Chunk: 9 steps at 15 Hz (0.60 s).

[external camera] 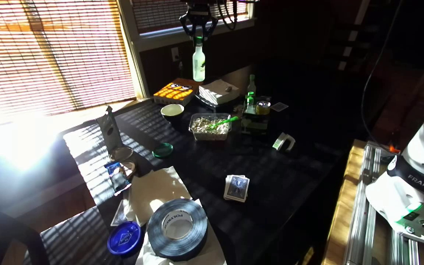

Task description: Pick up the glass bottle from the left side of the table and put it in the box.

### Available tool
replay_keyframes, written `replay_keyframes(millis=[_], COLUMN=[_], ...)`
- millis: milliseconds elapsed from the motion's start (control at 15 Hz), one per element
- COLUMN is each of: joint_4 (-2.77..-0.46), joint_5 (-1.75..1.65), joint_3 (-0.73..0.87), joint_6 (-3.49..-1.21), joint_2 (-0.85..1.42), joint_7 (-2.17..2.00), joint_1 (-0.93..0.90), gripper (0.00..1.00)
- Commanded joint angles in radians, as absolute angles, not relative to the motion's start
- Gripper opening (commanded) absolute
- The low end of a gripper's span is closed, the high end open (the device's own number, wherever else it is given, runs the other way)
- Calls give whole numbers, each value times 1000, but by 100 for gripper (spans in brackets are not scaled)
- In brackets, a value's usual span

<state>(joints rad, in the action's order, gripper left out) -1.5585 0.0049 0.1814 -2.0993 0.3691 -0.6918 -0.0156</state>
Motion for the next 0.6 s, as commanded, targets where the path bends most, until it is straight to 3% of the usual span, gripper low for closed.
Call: replay_keyframes(millis=[0,67,133,467,533], joint_4=[-1785,-1808,-1688,-1775,-1776], joint_5=[3,4,-1,0,0], joint_3=[187,184,174,169,169], joint_6=[-2166,-2178,-2128,-2154,-2155], joint_2=[199,184,278,215,215], joint_7=[-772,-789,-744,-767,-768], joint_1=[2,4,18,24,24], gripper=[7,7,30,30,7])
